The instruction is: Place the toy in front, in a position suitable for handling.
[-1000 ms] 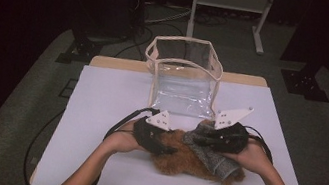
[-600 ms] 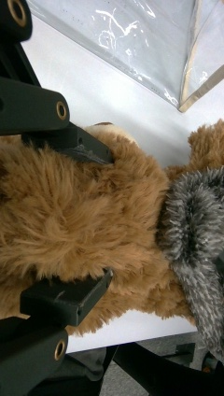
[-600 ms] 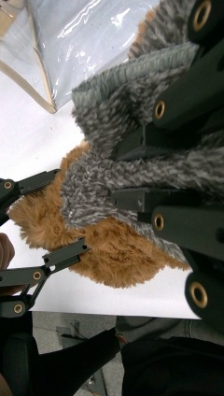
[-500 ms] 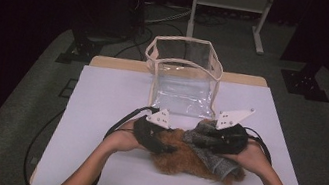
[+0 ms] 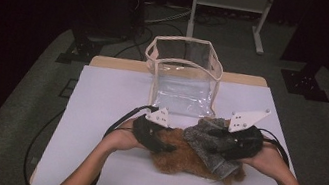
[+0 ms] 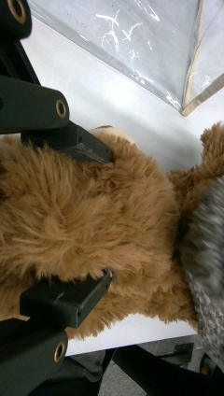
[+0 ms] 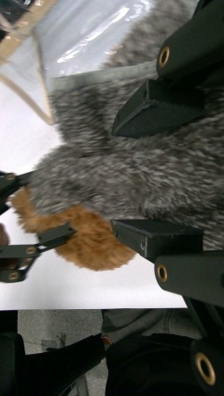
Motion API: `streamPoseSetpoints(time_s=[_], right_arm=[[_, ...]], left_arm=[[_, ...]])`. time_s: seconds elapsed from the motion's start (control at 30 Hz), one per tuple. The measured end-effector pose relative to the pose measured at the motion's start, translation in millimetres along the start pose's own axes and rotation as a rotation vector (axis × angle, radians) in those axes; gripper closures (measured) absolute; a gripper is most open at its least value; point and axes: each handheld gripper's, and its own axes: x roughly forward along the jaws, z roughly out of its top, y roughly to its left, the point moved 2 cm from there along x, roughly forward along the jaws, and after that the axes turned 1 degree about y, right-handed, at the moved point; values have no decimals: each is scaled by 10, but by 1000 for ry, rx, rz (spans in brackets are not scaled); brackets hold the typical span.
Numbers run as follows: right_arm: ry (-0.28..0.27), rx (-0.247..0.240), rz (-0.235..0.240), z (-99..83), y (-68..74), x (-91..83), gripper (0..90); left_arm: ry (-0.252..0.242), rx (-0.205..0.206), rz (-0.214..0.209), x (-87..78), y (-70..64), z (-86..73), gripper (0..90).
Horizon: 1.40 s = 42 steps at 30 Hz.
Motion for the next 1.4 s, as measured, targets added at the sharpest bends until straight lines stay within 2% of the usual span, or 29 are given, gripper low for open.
streamPoseSetpoints(time_s=[0.03, 0.1, 0.2, 0.3, 0.43, 0.57, 0.67, 0.8, 0.93, 1.0, 1.23, 1.3, 1.4], right_arm=[[10, 12, 5, -75, -15, 43, 488], [14, 11, -6, -105, -19, 67, 502], [-13, 30, -24, -147, -27, 102, 538], [-16, 26, -34, -167, -21, 136, 575], [-2, 20, -51, -182, -4, 158, 749], [25, -11, -47, -78, 31, 108, 793], [-26, -18, -19, 91, 67, 102, 801], [-20, -44, 15, 297, 86, 284, 802], [43, -62, 19, 260, 66, 498, 809], [35, -42, 11, 187, 30, 451, 811], [33, 27, -28, -90, -83, 116, 812], [24, 43, -26, -71, -77, 86, 812], [1, 22, -20, 43, -52, 139, 811]], left_arm=[[0, -1, -2, 1, -2, 1, 406], [0, -2, -1, 2, 1, -2, 405], [2, -10, -5, 4, 6, -9, 401], [2, -8, -7, 12, -2, -9, 395], [1, -7, -8, 20, -5, -15, 391], [2, -5, -8, 23, -9, -10, 389], [3, -1, -8, 26, -9, -5, 386], [-5, -4, -10, 24, -8, -11, 383], [-15, -9, -14, 11, 6, -38, 383], [-24, -14, -18, 6, 24, -52, 384], [-29, -22, -15, 16, 37, -38, 390], [-27, -22, -16, 24, 33, -27, 390], [-19, -7, -16, 28, 35, -12, 389]])
